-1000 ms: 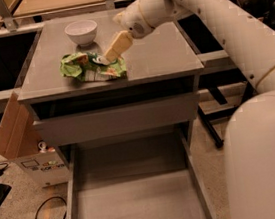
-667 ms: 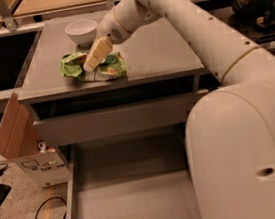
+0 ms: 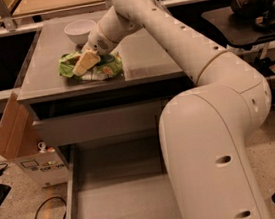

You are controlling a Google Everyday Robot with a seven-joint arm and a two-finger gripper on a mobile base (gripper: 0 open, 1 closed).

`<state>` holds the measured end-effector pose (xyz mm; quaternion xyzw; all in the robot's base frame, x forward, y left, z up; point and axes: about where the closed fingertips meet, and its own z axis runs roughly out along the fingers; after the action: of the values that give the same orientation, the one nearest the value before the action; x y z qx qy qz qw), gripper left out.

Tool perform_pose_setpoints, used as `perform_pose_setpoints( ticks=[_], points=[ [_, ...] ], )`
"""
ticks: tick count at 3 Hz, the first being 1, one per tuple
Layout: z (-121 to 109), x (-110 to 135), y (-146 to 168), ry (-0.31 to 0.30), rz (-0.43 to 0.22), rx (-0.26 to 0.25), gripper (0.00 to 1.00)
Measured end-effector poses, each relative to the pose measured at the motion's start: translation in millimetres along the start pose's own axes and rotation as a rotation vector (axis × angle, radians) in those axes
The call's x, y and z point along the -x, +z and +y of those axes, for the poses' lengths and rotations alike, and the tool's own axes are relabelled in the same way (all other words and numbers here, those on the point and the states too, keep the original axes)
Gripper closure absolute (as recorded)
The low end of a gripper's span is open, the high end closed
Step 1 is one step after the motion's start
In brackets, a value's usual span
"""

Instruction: Place green rice chip bag into middle drawer

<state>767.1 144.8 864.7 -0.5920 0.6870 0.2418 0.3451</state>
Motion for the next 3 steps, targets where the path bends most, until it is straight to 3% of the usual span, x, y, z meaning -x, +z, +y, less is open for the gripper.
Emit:
perform_pose_setpoints(
  ticks=[1, 2, 3],
  points=[
    [2.8, 2.0, 9.4, 0.010, -0.041, 0.039, 0.77],
    [2.7, 3.2, 8.4, 0.010, -0.041, 0.039, 0.99],
    [2.6, 3.7, 7.9, 0.010, -0.041, 0.039, 1.00]
  ],
)
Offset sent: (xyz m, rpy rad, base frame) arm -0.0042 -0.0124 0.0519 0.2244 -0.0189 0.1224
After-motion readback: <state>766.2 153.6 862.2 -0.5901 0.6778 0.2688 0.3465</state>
